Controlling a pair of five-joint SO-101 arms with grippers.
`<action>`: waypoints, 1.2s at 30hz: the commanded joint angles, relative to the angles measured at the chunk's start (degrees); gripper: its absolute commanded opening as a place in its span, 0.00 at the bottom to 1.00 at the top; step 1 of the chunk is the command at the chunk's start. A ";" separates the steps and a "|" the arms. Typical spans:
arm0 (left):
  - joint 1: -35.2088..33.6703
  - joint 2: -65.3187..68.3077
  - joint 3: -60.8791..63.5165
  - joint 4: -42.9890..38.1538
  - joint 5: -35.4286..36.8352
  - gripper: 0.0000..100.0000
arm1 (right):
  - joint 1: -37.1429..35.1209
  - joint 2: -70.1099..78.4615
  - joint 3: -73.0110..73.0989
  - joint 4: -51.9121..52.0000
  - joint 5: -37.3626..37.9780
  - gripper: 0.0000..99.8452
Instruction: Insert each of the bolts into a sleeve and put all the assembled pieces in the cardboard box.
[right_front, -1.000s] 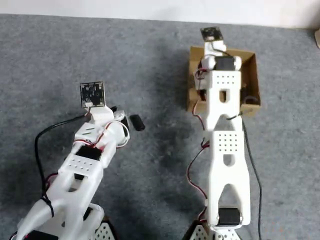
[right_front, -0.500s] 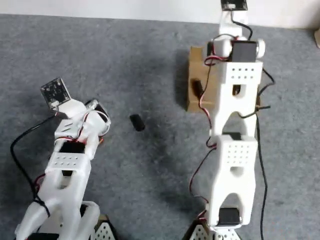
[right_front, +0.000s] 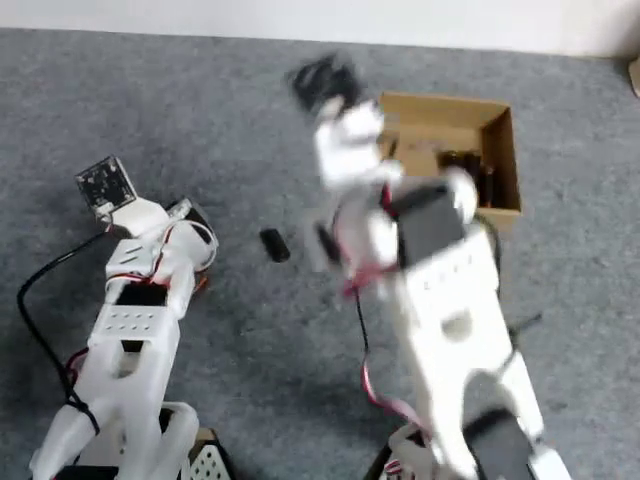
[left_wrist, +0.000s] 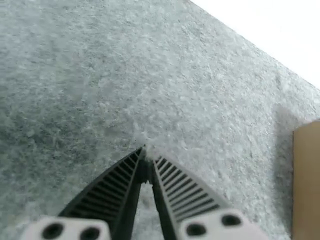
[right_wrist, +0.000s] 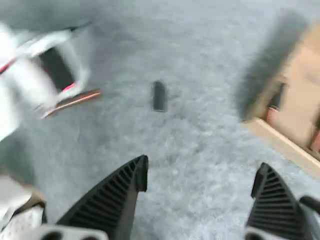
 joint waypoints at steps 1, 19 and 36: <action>-2.59 -0.57 -3.65 -1.05 0.62 0.01 | -3.21 -8.40 17.89 -9.01 4.22 0.30; -5.05 -0.57 -4.35 -1.05 0.70 0.01 | -11.38 11.38 40.84 -42.68 4.66 0.30; -5.14 -0.31 -4.44 -1.05 0.62 0.01 | -10.68 32.48 20.35 -44.44 -1.49 0.30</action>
